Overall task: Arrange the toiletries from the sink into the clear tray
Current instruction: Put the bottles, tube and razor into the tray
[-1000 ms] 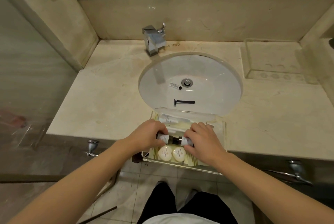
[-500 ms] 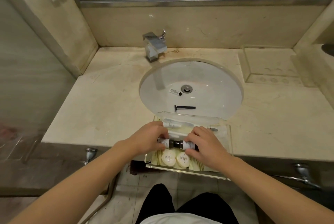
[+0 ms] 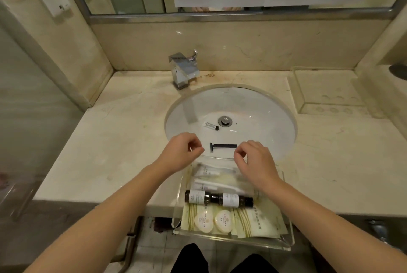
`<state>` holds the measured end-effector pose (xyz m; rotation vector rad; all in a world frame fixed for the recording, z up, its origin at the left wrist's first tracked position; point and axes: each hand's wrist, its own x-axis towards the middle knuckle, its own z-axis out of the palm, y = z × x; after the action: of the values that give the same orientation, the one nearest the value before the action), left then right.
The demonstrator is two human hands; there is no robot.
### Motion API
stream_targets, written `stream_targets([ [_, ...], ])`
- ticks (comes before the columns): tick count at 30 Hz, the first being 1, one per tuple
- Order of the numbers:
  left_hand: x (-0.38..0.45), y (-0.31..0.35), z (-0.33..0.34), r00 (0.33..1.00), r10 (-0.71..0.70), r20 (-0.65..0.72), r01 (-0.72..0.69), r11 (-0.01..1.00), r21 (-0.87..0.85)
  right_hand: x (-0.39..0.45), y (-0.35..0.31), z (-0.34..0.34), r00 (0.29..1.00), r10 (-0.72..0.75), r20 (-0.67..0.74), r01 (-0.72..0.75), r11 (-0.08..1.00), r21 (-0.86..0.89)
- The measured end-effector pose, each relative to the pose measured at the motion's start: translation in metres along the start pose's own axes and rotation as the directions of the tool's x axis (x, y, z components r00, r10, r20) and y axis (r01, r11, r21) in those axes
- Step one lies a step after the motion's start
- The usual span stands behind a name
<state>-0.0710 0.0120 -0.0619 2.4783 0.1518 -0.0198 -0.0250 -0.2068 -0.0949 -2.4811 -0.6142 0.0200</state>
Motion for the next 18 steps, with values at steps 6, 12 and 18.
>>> stream_targets([
  [6,0.065,-0.018,0.003,0.991,-0.132,-0.037,0.133,0.991,0.021,0.054,0.008,0.007,0.971,0.130,0.199,-0.105,0.986,-0.132],
  [12,0.120,-0.048,0.023,0.978,-0.194,0.072,0.180,0.970,0.160,0.094,0.027,0.025,0.854,0.221,0.470,-0.201,0.975,-0.093],
  [18,0.156,-0.062,0.050,0.949,-0.212,0.235,0.118,0.926,0.358,0.118,0.047,0.049,0.692,0.249,0.678,-0.093,0.962,-0.259],
])
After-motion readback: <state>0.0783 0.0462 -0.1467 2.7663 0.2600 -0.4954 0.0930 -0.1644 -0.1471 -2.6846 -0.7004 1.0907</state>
